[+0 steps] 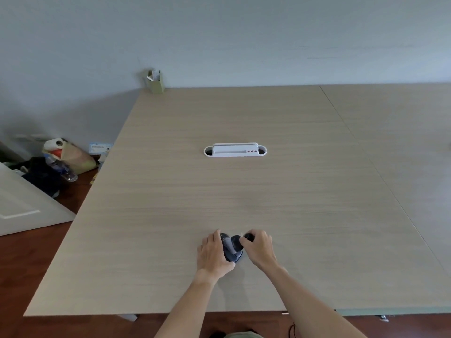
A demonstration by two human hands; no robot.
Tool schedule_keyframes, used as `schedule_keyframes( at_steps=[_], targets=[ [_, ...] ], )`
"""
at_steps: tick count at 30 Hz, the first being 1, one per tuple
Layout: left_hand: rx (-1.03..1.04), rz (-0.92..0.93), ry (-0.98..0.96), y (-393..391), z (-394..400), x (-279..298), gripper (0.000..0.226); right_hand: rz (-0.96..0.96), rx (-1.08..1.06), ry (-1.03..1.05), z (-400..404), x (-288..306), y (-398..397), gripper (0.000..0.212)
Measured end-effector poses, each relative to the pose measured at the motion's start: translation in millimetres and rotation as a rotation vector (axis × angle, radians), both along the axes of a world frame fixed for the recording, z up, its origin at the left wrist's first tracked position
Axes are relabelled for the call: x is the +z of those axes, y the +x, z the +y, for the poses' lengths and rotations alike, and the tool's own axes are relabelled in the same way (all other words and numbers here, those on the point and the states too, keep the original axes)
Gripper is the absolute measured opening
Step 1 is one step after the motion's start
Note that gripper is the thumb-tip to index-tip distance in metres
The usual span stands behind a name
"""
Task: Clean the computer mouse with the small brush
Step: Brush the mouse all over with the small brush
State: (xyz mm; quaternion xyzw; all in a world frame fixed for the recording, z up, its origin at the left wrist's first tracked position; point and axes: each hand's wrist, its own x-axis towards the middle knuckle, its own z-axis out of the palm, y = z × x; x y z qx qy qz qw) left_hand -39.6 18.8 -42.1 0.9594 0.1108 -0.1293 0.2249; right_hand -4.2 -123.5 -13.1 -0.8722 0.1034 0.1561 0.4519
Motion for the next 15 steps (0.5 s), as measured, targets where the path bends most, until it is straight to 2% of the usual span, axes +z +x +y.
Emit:
schedule_keyframes(
  at_steps=[4,6,9,13,15],
  targets=[
    [0.055,-0.018,-0.045,1.2,-7.8,4.0,0.105,-0.009,-0.101,-0.132,4.3,-0.3,0.3,0.02],
    [0.05,-0.021,-0.033,3.3,-8.9,5.6,0.104,-0.036,-0.114,-0.093,4.8,-1.5,0.9,0.02],
    [-0.001,-0.005,-0.005,6.8,-7.3,7.7,0.107,-0.013,-0.018,-0.014,4.5,-2.3,-0.6,0.021],
    [-0.086,0.015,0.041,10.3,-3.1,10.3,0.111,-0.006,-0.098,-0.137,1.8,-1.7,-1.0,0.022],
    [-0.102,0.02,0.042,11.4,-0.7,10.8,0.114,-0.017,-0.099,-0.102,1.9,-2.6,0.5,0.02]
  ],
)
